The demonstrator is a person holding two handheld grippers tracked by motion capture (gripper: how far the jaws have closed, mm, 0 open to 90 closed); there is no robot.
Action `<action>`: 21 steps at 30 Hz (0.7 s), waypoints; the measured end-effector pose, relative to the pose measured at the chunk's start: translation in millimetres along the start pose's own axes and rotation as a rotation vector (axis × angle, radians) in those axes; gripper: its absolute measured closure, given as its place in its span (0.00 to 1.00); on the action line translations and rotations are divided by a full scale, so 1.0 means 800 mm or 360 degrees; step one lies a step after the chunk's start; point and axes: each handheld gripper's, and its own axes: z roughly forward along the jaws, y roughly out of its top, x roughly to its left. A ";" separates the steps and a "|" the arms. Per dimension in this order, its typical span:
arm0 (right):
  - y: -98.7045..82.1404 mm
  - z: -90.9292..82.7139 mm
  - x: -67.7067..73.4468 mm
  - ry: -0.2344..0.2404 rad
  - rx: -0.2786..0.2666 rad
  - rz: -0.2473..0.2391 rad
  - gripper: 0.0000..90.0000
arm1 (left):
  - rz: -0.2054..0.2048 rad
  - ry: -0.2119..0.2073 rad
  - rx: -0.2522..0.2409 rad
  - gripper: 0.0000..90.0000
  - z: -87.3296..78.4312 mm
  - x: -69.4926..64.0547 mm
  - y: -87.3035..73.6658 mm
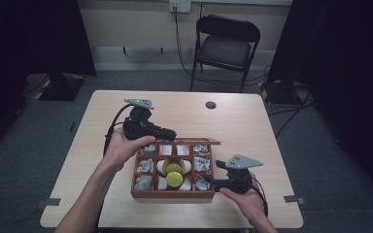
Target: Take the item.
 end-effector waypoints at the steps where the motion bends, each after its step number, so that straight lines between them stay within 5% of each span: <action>1: 0.002 0.003 0.003 0.0016 0.0005 -0.0011 0.33 | -0.0006 -0.0004 -0.0005 0.91 0.000 0.001 0.000; 21: 0.026 0.067 0.058 0.0237 0.0129 -0.0092 0.37 | 0.0000 0.0025 0.0004 0.91 0.000 -0.002 0.002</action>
